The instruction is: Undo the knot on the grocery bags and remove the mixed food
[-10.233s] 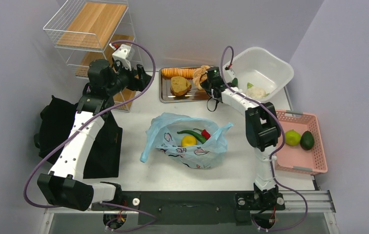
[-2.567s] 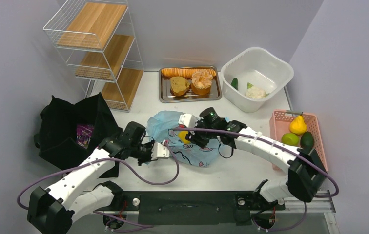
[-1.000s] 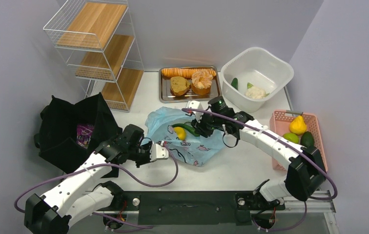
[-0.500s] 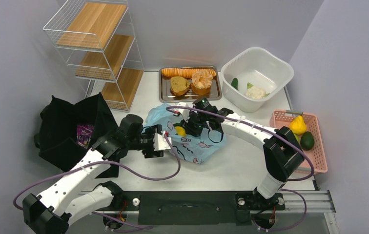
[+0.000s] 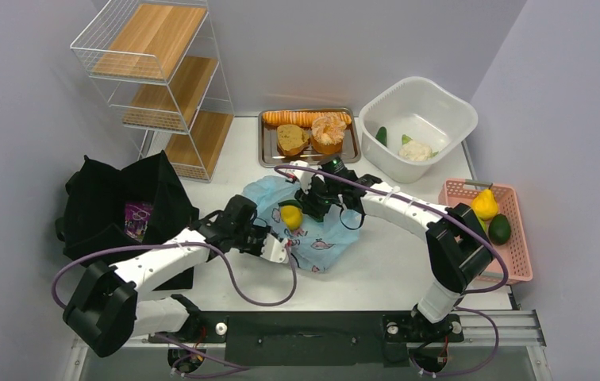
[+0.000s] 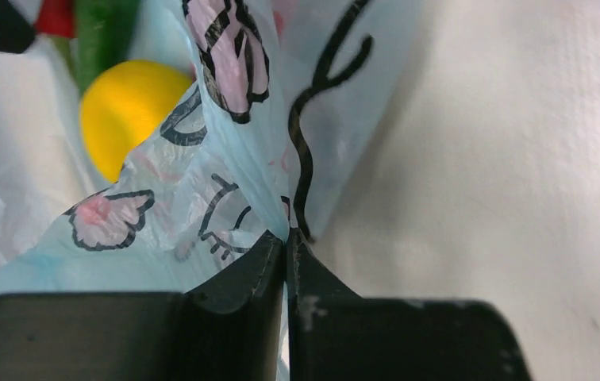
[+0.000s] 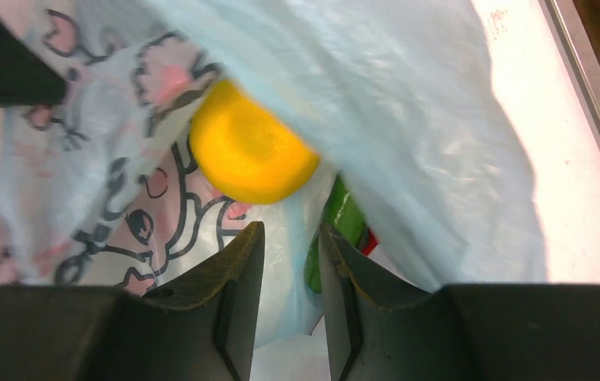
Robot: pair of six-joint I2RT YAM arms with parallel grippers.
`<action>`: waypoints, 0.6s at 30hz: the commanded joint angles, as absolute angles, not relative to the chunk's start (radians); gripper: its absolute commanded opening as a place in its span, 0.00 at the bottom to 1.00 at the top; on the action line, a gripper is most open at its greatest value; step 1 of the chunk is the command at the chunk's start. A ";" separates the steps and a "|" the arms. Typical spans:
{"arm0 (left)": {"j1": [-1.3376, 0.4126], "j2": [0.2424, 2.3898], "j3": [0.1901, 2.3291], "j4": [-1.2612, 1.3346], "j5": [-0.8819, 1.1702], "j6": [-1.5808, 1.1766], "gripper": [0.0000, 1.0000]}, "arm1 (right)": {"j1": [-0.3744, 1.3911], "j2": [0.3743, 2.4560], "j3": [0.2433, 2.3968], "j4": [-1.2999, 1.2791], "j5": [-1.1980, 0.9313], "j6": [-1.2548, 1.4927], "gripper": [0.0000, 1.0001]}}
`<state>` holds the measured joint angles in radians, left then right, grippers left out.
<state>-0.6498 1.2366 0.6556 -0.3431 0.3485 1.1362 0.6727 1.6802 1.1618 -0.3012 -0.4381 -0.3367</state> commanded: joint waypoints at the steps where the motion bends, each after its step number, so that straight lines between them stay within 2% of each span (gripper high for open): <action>1: -0.666 1.091 0.649 -0.630 0.458 1.393 0.00 | 0.646 1.677 1.142 -0.262 -0.450 -0.375 0.29; 5: -0.728 0.924 0.523 -0.738 0.490 1.463 0.00 | 0.661 1.677 1.145 -0.271 -0.460 -0.409 0.34; 7: -0.757 0.874 0.463 -0.716 0.477 1.441 0.00 | 0.688 1.672 1.149 -0.265 -0.467 -0.404 0.41; 13: -0.777 0.919 0.491 -0.658 0.445 1.351 0.00 | 0.758 1.693 1.152 -0.223 -0.446 -0.353 0.57; 15: -0.776 0.942 0.508 -0.655 0.437 1.330 0.00 | 0.769 1.704 1.151 -0.194 -0.427 -0.351 0.66; 18: -0.776 0.949 0.513 -0.631 0.437 1.317 0.00 | 0.781 1.738 1.172 -0.185 -0.408 -0.345 0.70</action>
